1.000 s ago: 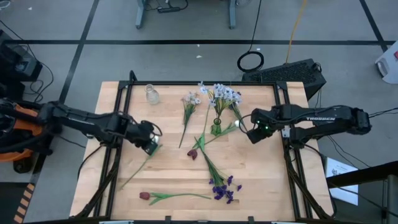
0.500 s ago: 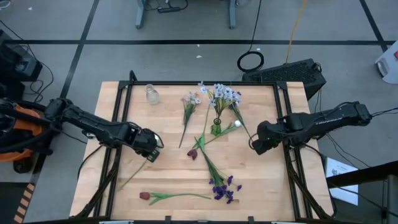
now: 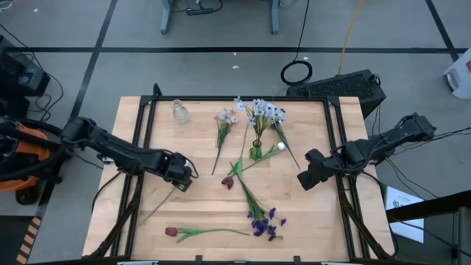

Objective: Sort flowers into vase by color
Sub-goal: Put the bottom white flower into the green vase

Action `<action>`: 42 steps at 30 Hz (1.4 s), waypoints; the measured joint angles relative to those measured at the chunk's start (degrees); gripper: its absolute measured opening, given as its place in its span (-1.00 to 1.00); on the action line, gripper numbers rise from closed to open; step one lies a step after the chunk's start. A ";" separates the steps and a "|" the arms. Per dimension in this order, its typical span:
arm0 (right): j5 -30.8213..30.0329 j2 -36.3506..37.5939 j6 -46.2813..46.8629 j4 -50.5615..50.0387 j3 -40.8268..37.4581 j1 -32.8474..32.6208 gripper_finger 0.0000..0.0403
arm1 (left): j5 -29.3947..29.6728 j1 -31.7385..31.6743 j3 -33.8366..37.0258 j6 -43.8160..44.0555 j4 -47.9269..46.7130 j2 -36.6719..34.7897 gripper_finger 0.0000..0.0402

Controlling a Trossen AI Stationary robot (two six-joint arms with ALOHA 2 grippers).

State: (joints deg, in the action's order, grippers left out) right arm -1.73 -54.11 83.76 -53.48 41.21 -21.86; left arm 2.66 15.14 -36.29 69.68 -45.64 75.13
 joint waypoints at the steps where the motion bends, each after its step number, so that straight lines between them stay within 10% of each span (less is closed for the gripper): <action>1: -0.37 0.00 0.23 0.23 0.00 -0.38 -1.00 | 0.02 0.00 0.00 -0.14 0.38 0.75 -0.47; 11: -4.75 -0.04 2.39 0.18 0.00 -3.04 -1.00 | 0.19 -0.07 -0.11 -6.13 5.91 6.86 -0.48; 18: -6.10 -0.04 1.99 0.11 0.00 -3.53 -1.00 | -2.62 -1.75 -1.67 -4.89 6.44 6.09 -0.93; 27: -8.33 -0.04 -0.05 0.05 0.02 -3.51 -1.00 | 8.67 -3.37 -8.35 -7.96 12.75 -0.75 -0.93; 36: -9.82 -0.02 -1.11 0.19 0.02 -3.51 -1.00 | 31.30 -5.34 -11.04 -35.95 54.28 -8.59 -0.93; 42: -12.38 -0.04 -4.94 1.84 0.04 -3.49 -1.00 | 28.57 -8.90 -11.05 -58.85 89.04 -3.86 -0.93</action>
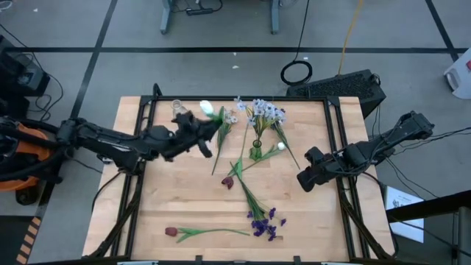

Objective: Sort flowers into vase by color
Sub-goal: Put the bottom white flower into the green vase

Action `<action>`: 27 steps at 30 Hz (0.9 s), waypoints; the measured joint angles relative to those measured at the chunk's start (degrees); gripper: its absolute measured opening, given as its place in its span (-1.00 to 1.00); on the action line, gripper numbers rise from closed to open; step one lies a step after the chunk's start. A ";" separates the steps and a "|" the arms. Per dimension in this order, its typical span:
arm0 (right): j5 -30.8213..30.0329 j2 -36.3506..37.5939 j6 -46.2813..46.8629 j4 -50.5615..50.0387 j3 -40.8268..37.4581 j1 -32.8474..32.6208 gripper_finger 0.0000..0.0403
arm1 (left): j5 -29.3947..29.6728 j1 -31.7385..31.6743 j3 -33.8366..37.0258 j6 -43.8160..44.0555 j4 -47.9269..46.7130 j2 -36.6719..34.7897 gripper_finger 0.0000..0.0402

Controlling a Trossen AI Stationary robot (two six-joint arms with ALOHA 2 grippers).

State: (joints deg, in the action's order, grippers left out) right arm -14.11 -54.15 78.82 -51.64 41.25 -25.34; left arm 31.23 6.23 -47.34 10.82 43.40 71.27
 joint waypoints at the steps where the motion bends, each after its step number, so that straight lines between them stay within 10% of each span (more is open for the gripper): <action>1: -0.39 0.00 -0.63 0.40 0.00 0.00 -1.00 | -1.45 -0.55 -0.01 -1.61 5.07 1.37 -0.94; 15: -0.89 0.00 -8.61 1.34 0.00 0.00 -1.00 | -4.34 -2.95 0.03 -2.25 35.88 19.84 -0.94; 27: -0.77 0.00 -12.48 1.31 0.00 0.00 -1.00 | -3.74 -3.49 -4.93 -4.11 36.56 26.23 -0.94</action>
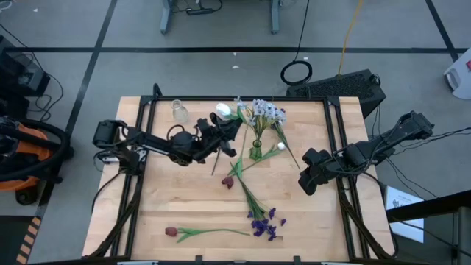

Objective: Sort flowers into vase by color
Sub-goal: Put the bottom white flower into the green vase

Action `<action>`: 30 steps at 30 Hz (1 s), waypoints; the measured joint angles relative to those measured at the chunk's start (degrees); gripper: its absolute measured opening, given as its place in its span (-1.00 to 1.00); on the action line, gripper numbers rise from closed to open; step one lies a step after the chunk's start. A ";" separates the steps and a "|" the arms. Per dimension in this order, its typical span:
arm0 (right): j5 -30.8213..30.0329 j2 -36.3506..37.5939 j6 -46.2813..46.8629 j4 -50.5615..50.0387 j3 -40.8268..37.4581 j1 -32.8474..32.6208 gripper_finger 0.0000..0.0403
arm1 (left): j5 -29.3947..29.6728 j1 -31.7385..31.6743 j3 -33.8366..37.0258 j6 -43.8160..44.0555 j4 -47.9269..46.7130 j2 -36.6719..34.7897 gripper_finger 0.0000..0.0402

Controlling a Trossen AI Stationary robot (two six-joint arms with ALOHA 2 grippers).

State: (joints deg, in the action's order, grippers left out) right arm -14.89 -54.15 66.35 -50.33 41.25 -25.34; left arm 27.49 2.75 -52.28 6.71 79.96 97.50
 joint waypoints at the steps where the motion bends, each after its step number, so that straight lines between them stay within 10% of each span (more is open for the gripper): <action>1: 0.09 0.01 0.00 0.01 0.00 0.00 -1.00 | 0.00 -0.01 -0.24 0.01 -0.52 0.46 -0.94; 22: -1.95 0.02 -1.51 0.09 0.00 0.02 -1.00 | -0.39 -0.01 -0.92 0.54 -21.89 0.87 -0.87; 30: -2.00 0.01 -1.51 0.37 0.00 0.02 -1.00 | -0.15 -0.20 -9.00 4.95 -44.02 0.87 -0.86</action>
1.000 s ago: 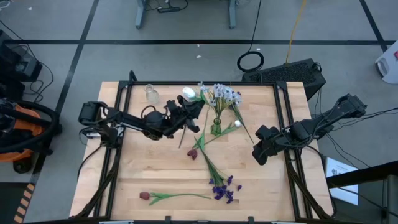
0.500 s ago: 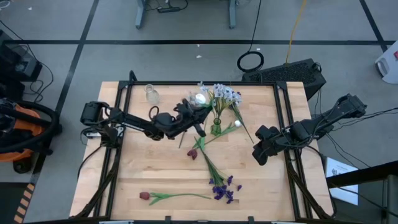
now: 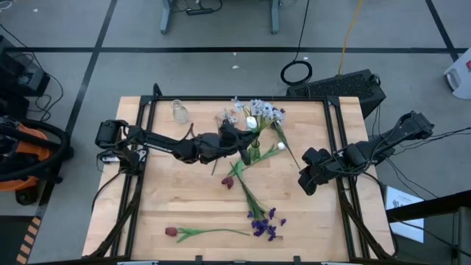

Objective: Sort flowers into vase by color
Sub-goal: Put the bottom white flower into the green vase

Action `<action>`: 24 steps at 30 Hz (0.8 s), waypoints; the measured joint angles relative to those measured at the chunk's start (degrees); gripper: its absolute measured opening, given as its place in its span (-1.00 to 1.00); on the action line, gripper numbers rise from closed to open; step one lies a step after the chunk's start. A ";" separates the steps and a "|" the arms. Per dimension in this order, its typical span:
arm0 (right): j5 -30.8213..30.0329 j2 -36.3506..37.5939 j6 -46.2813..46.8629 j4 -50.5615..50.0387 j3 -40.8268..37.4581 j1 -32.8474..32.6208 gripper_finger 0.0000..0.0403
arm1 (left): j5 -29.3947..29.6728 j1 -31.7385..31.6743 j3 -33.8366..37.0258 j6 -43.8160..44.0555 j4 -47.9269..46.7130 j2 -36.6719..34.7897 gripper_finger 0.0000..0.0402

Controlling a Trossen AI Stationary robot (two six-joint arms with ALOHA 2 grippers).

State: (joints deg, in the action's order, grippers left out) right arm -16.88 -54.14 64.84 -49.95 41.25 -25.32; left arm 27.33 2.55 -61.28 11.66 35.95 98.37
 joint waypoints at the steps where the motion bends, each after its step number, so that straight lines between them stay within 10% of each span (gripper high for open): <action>1: 0.04 0.01 0.02 0.05 0.00 0.00 -1.00 | 0.53 0.00 -0.68 -0.03 -2.24 -0.01 -0.86; 24: 0.46 0.01 -4.35 1.04 0.00 -0.02 -1.00 | 1.64 1.09 -1.31 1.31 -8.24 -2.23 -0.40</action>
State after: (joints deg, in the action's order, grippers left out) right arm -16.43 -54.13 60.49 -48.92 41.25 -25.34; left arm 28.97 3.64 -62.59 12.97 27.71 96.14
